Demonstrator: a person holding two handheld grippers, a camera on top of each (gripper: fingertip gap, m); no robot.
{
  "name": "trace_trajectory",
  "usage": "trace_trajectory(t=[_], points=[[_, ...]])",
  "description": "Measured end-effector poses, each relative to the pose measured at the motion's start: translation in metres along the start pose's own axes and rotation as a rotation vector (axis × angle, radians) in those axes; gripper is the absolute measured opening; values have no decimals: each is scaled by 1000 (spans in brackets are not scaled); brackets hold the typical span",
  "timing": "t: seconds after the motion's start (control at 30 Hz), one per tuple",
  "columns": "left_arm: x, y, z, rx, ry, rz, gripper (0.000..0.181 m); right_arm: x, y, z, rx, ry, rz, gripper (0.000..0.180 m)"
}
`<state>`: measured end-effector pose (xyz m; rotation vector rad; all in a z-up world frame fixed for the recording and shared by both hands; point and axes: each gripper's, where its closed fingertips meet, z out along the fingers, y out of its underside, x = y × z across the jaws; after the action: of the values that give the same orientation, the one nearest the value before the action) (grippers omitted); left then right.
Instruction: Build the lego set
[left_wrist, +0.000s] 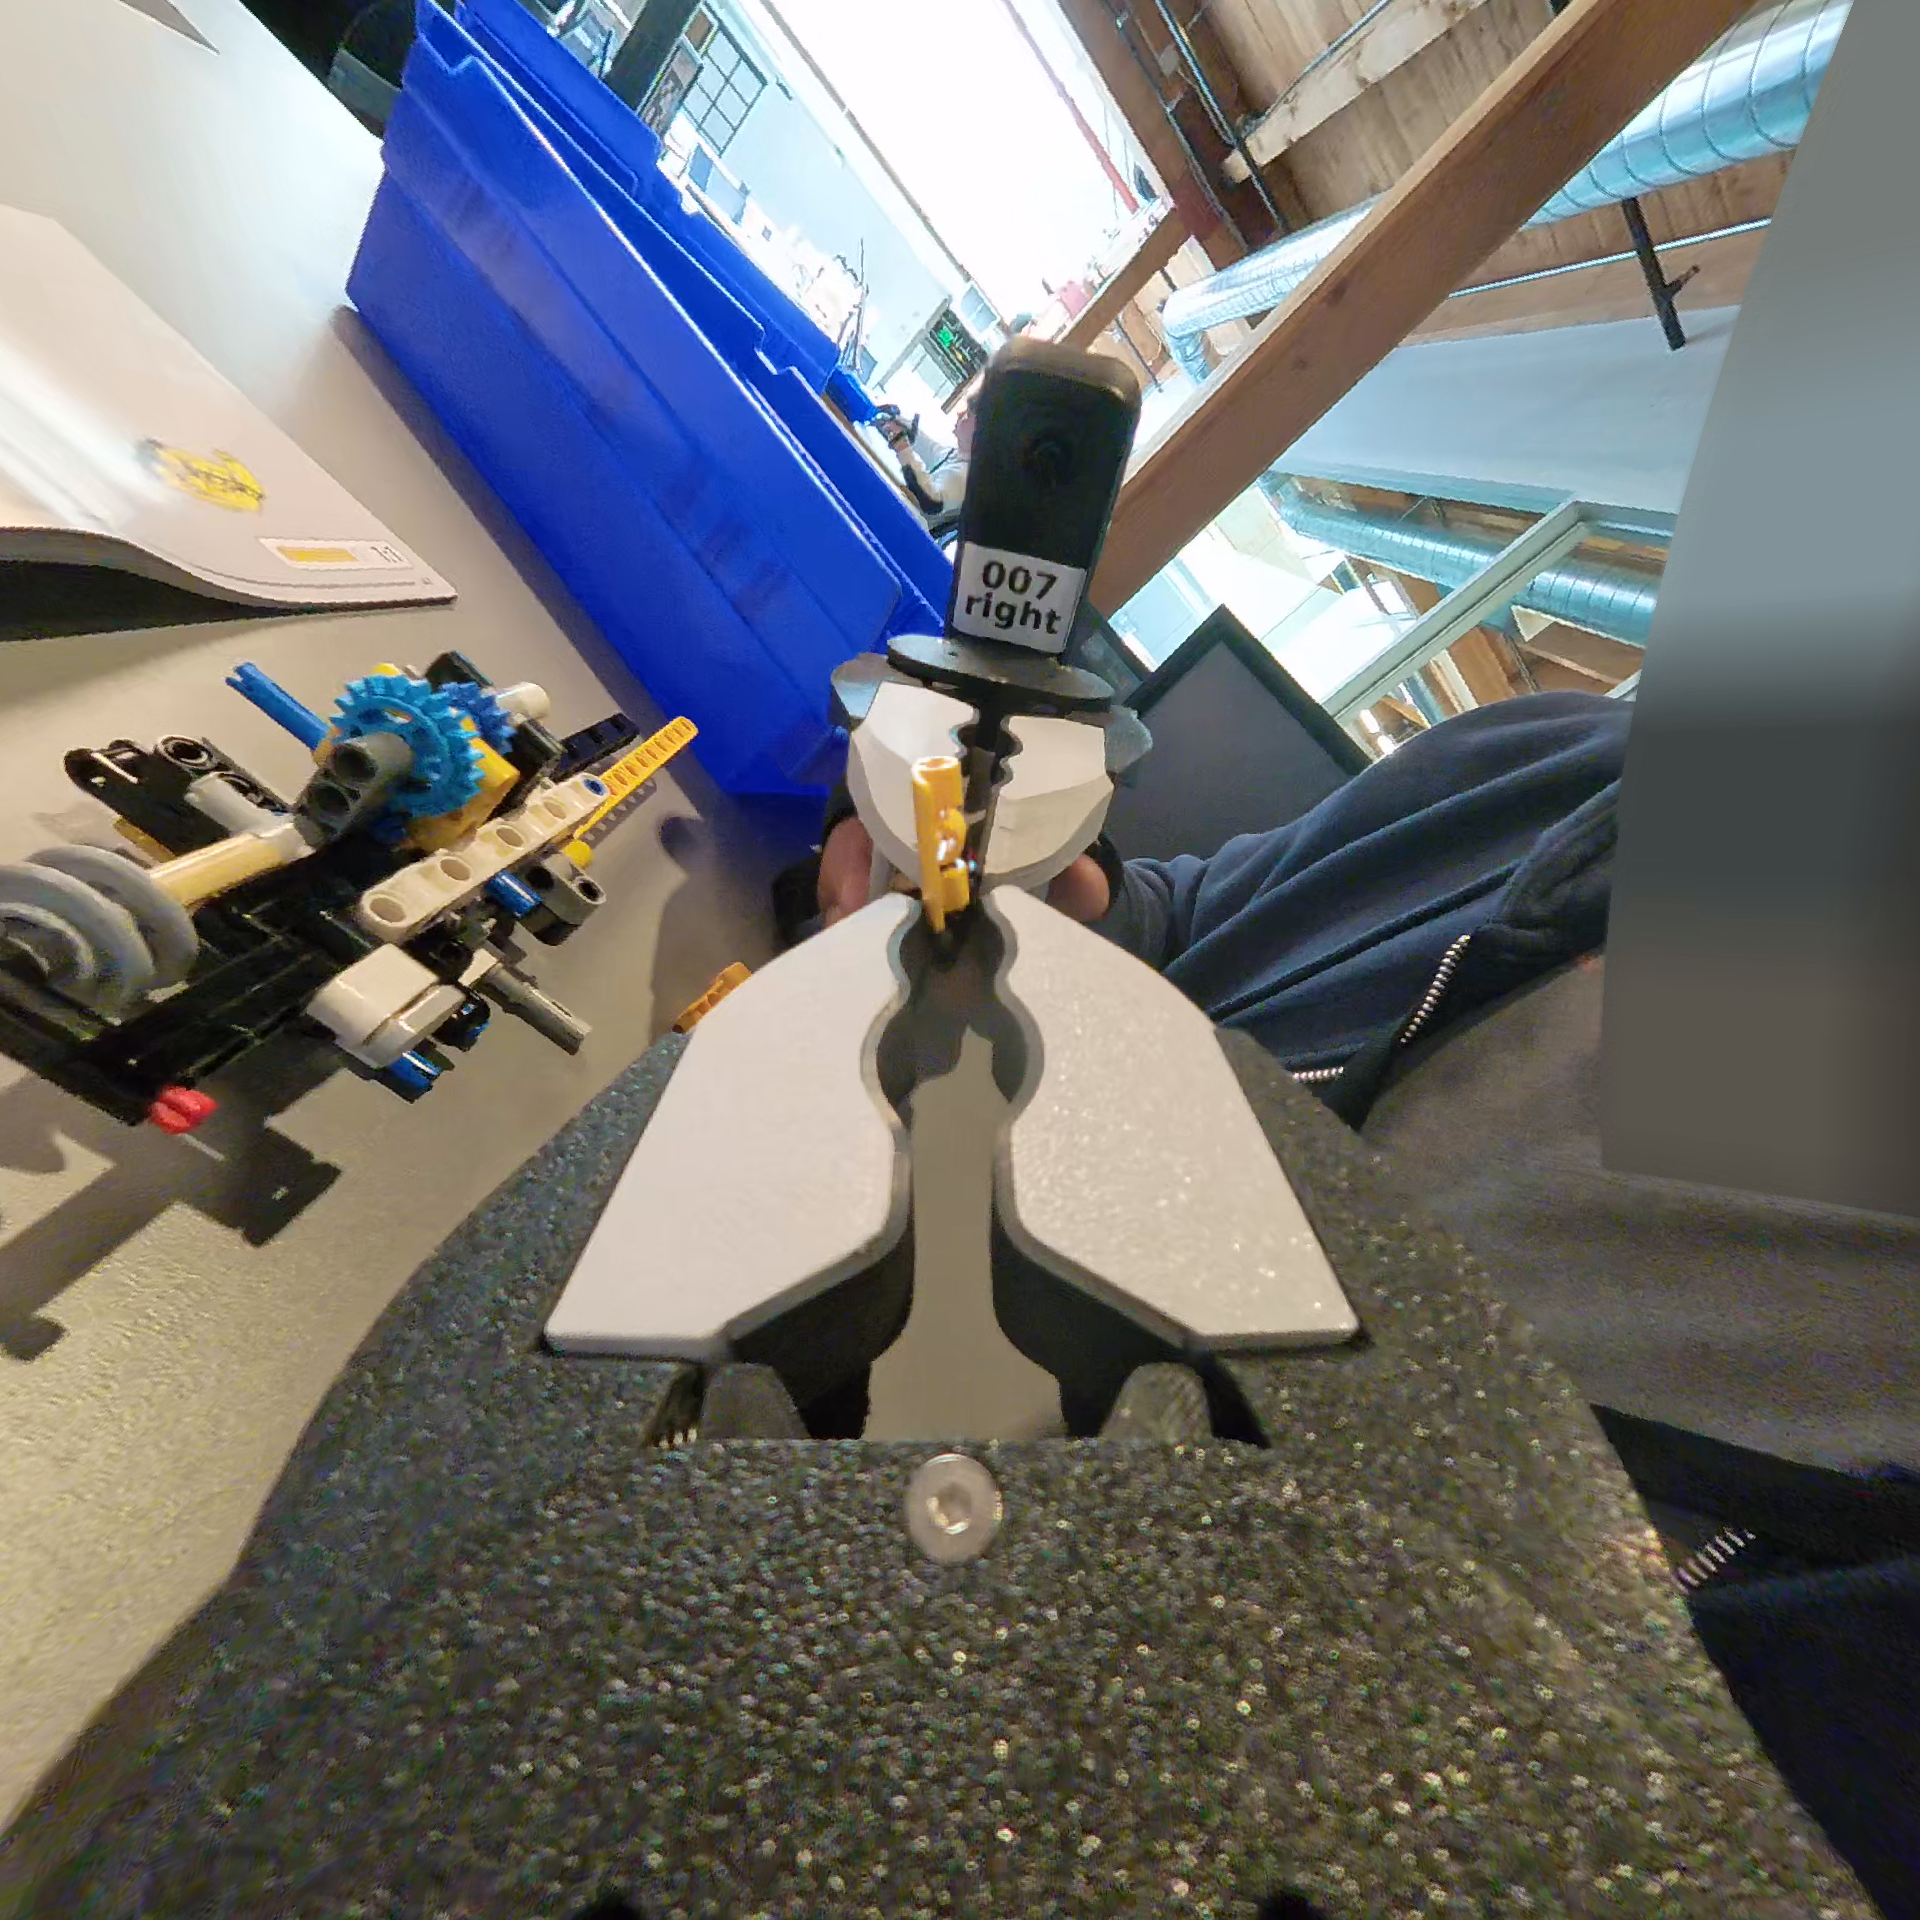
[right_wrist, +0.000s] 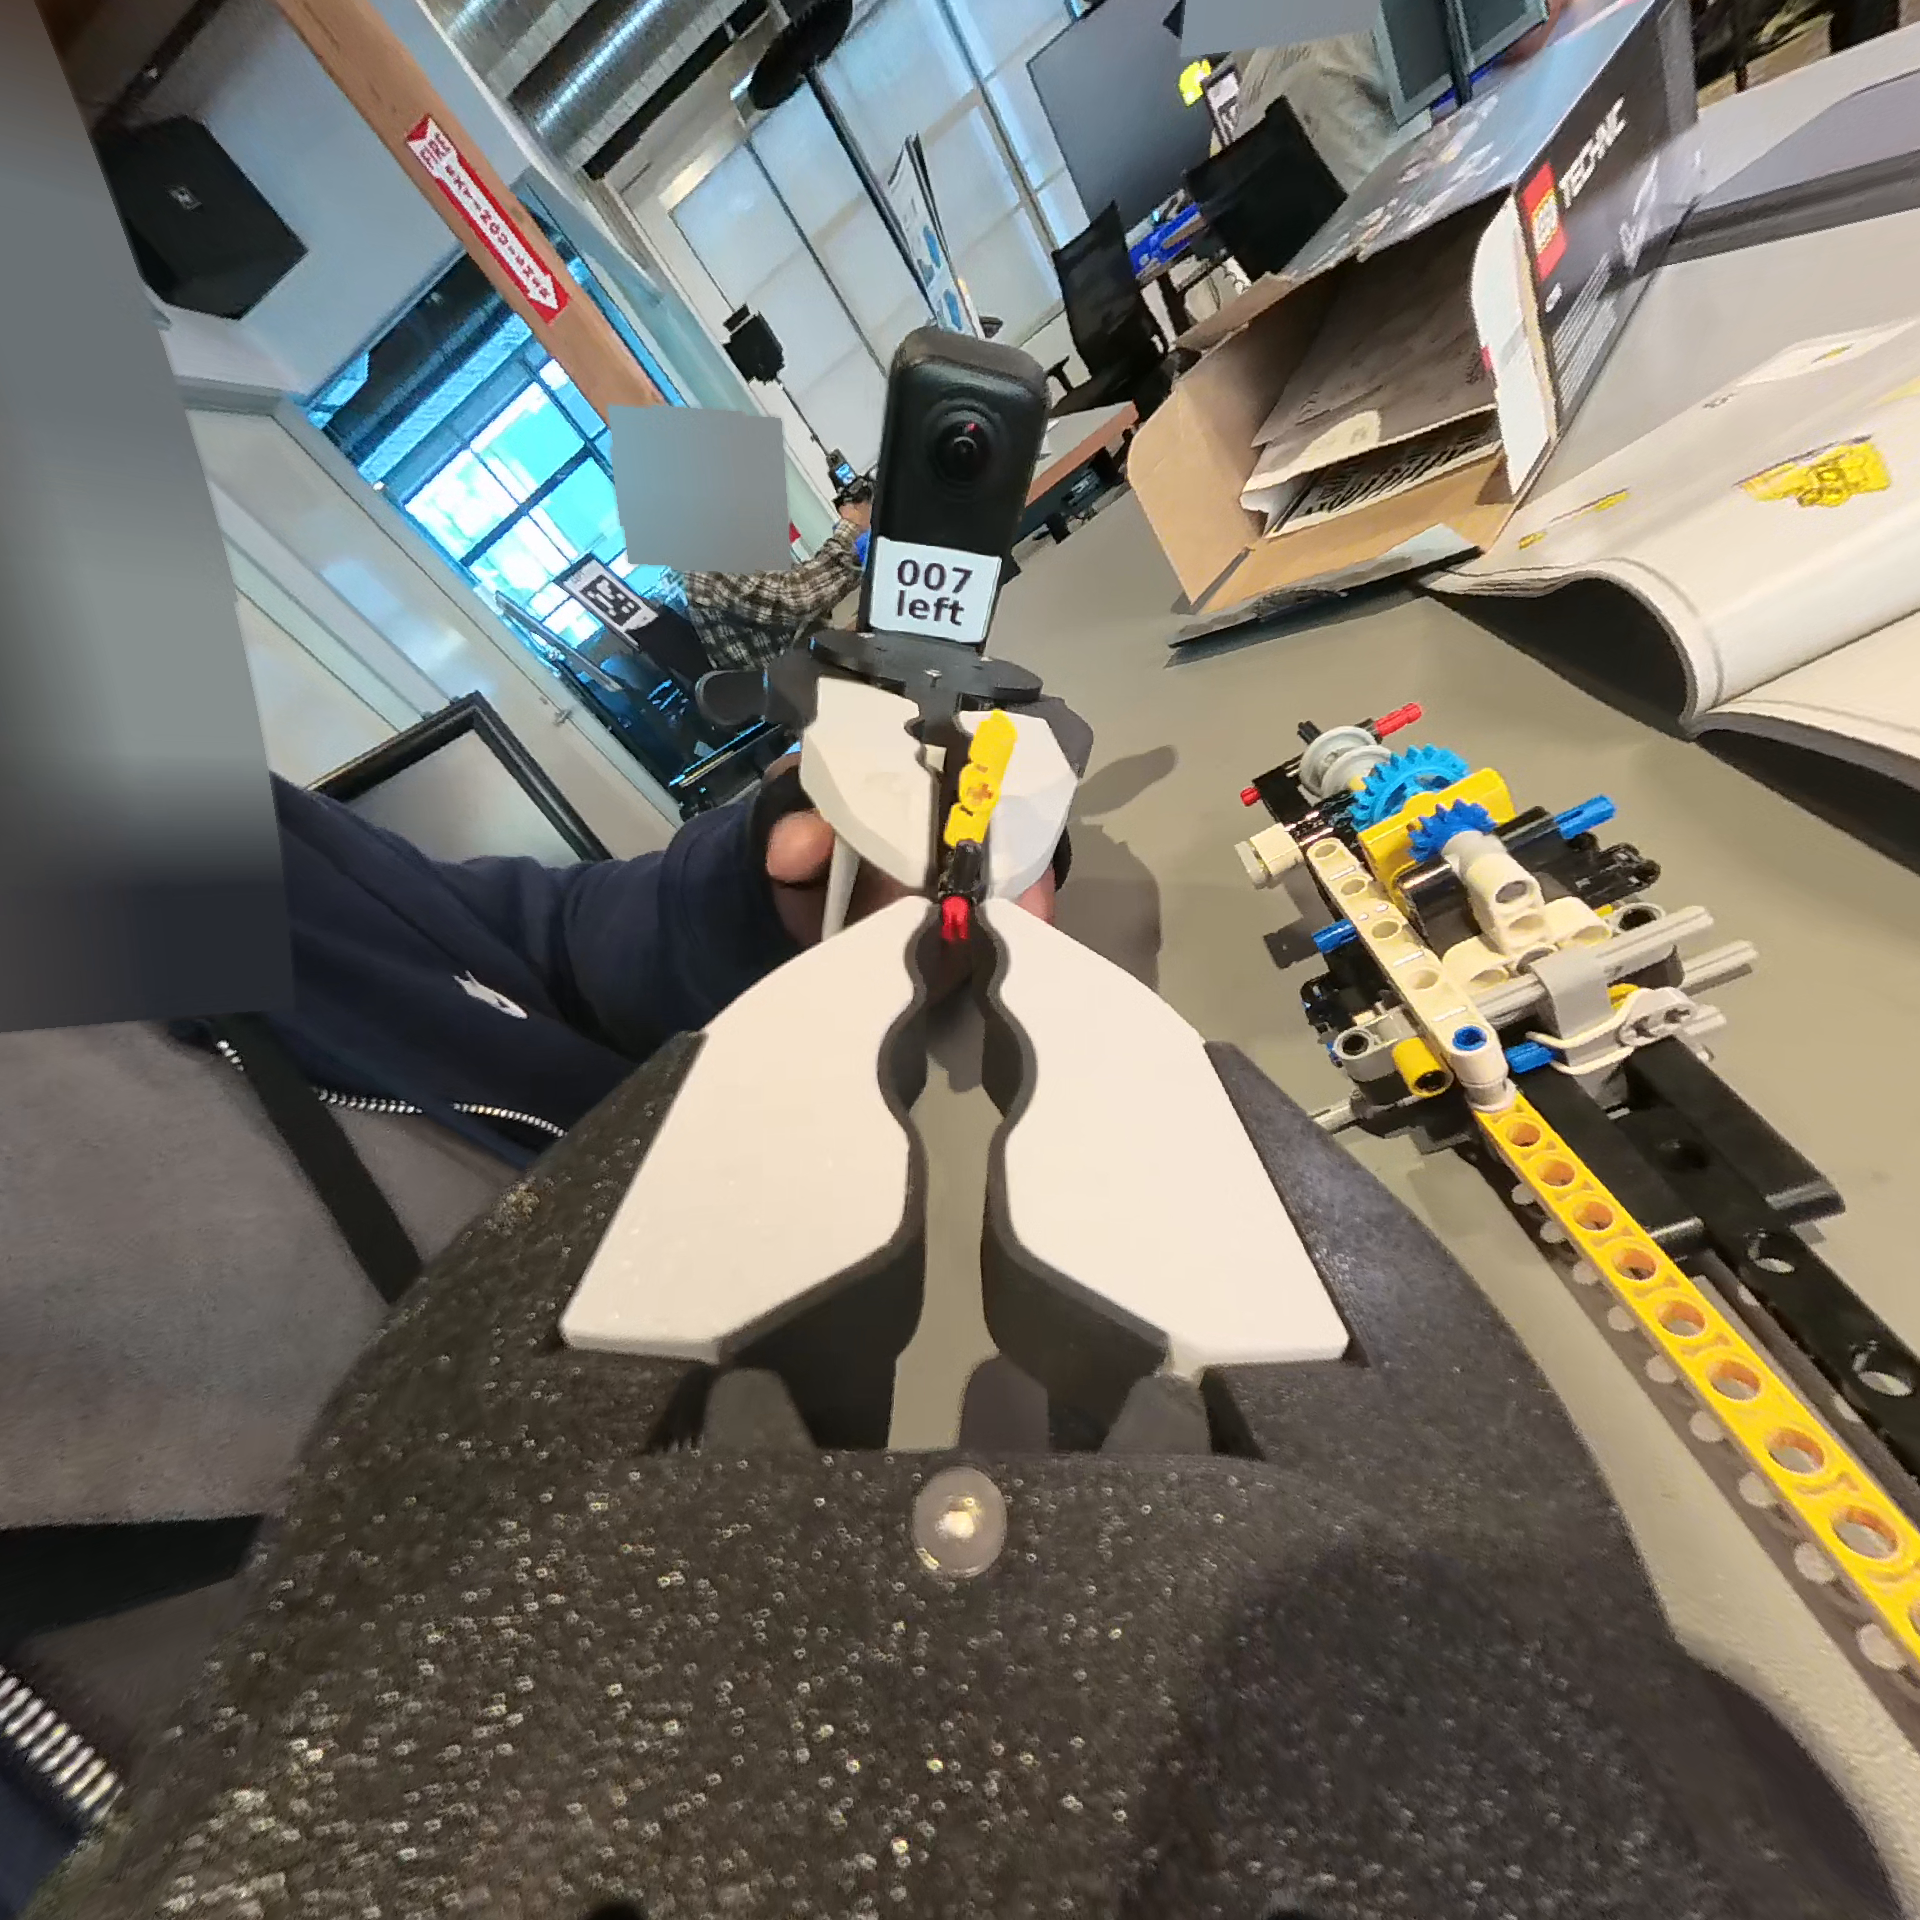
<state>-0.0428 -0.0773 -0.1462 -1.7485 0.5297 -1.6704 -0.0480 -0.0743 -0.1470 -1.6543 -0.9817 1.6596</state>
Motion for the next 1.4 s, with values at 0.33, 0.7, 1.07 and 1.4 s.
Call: trace_trajectory(t=[0.33,0.7,1.07,1.4], points=[[-1,-1,1,18,-5,-2,11,1,-2,0,27,2,32,4],[-1,-4,-6,39,-26,14,7,7,-11,-27,55,133,31,17],[0,6,-7,-15,-47,3,7,36,52,-53,-341,574,-220,24],[-1,14,-4,-65,-72,26,7,49,73,-52,-548,644,-359,32]])
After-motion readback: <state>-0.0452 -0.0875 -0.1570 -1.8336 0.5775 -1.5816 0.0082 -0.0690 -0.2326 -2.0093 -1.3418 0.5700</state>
